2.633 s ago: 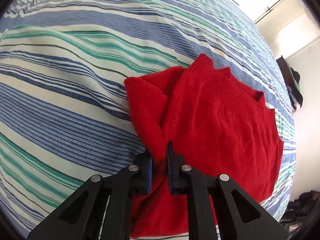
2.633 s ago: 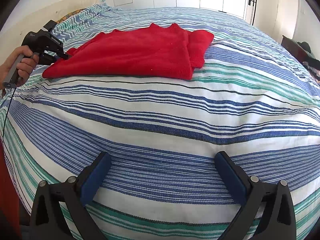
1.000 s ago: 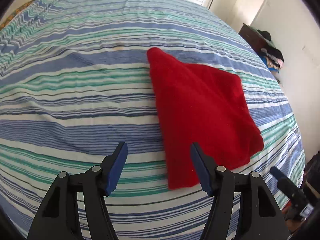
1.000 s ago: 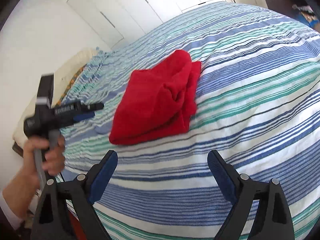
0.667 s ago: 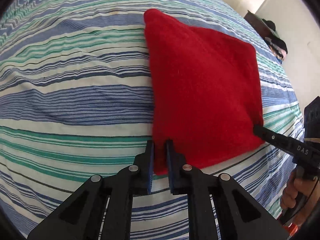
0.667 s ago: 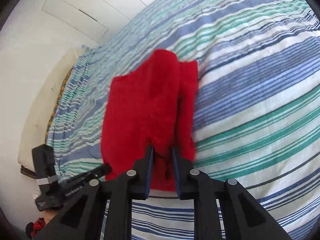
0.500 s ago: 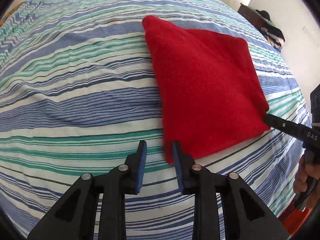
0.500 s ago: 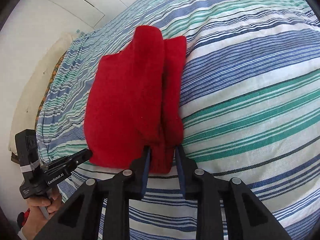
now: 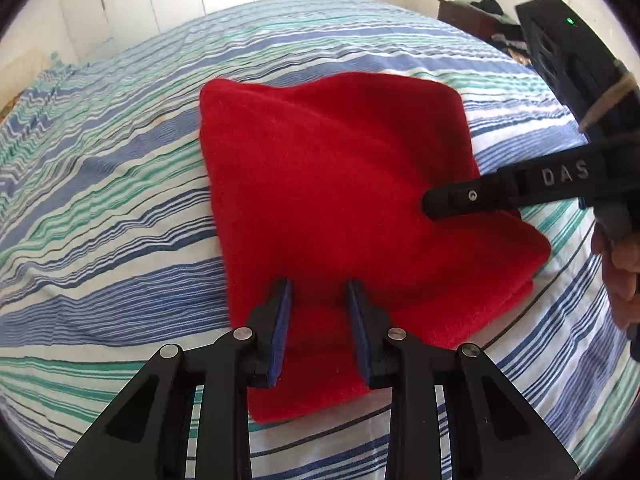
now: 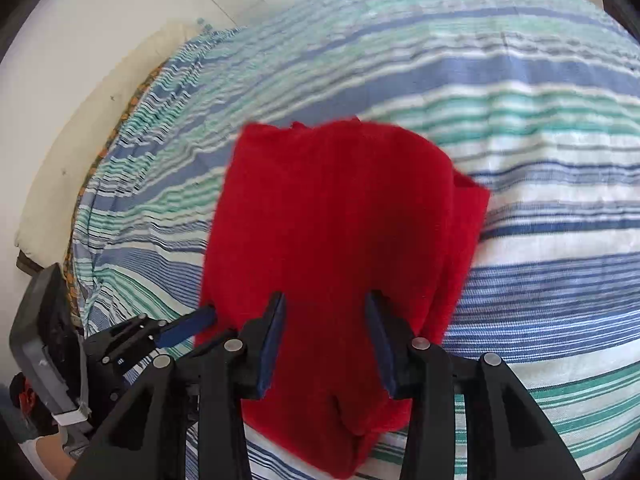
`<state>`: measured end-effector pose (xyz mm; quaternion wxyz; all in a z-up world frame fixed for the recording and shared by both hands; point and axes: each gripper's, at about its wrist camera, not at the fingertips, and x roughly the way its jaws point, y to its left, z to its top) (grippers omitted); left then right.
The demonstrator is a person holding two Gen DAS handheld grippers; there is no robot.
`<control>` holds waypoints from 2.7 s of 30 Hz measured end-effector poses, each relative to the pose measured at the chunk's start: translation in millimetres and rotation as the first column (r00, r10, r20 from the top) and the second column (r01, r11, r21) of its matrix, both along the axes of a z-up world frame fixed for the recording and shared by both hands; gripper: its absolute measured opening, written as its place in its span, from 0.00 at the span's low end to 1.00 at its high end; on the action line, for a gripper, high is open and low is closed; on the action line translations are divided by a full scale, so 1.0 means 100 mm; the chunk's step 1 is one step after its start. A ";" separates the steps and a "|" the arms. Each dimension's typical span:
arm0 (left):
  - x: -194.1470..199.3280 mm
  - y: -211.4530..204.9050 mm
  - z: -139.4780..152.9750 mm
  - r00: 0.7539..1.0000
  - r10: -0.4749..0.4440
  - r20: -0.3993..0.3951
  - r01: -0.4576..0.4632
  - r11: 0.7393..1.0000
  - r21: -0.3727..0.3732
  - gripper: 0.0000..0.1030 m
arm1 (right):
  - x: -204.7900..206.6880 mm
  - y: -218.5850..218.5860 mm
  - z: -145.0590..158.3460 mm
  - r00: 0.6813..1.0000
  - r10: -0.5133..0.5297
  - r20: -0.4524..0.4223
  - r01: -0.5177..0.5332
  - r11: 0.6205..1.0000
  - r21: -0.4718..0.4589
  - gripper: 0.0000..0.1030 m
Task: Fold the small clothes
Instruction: 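Grasp the opposite sweater edge with the right tool and fold it over, then open the right tool and withdraw it from the sweater, then grasp one end of the folded sweater with both tools, then fold the held end over the bundle with both tools and release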
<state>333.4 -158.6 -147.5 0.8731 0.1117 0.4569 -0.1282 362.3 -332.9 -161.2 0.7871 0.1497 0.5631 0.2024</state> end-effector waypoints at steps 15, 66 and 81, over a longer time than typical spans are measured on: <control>-0.09 0.07 0.01 1.000 -0.004 0.014 0.005 0.999 -0.038 0.34 | 0.68 -0.12 0.05 0.993 -0.109 0.051 0.111 0.993 -0.035 0.33; 0.71 0.60 0.59 0.956 0.037 -0.290 -0.142 0.925 -0.351 0.29 | -0.17 0.02 0.25 0.999 -0.022 0.026 0.016 0.975 0.222 0.22; 0.60 0.81 1.19 0.988 0.099 -0.121 -0.139 0.911 -0.389 0.39 | -0.01 0.39 1.57 0.928 0.118 0.353 -0.156 0.984 0.081 0.23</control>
